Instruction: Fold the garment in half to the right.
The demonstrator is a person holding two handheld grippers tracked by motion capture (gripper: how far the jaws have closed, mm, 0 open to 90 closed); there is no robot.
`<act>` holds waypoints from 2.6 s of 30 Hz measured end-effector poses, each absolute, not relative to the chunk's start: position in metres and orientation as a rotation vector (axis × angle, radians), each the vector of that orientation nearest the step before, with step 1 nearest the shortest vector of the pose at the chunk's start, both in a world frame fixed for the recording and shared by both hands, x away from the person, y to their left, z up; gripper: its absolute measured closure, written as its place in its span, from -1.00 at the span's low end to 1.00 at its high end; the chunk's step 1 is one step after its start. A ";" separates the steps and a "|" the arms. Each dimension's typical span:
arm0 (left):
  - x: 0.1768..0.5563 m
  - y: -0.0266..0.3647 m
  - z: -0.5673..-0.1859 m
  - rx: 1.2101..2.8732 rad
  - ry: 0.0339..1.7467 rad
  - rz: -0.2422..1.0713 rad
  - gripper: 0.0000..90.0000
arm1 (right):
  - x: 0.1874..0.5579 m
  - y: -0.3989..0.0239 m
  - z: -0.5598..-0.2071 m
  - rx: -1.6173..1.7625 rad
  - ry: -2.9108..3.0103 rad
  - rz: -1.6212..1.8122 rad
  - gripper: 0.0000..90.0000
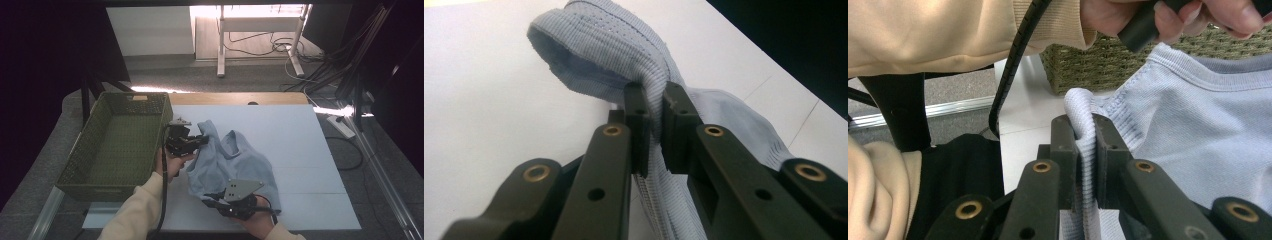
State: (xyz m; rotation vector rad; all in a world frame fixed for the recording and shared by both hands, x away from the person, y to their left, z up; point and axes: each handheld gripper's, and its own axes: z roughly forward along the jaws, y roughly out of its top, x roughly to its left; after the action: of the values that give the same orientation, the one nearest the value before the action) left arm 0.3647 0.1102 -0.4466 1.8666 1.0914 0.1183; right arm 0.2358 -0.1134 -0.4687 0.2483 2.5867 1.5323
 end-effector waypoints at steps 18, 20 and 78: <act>0.365 0.119 -0.439 1.863 1.124 0.157 0.83 | 0.237 -0.109 -0.462 0.246 2.504 1.582 0.81; 0.365 0.118 -0.442 1.869 1.127 0.155 0.83 | 0.236 -0.112 -0.464 0.261 2.509 1.580 0.81; 0.378 0.092 -0.453 1.896 1.134 0.150 0.81 | 0.249 -0.191 -0.464 0.564 2.459 1.502 0.83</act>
State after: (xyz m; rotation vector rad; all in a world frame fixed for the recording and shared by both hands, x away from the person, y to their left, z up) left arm 0.3784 0.0916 -0.4525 1.8957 1.1344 0.1498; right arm 0.2493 -0.1913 -0.4640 0.5637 2.4588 1.5024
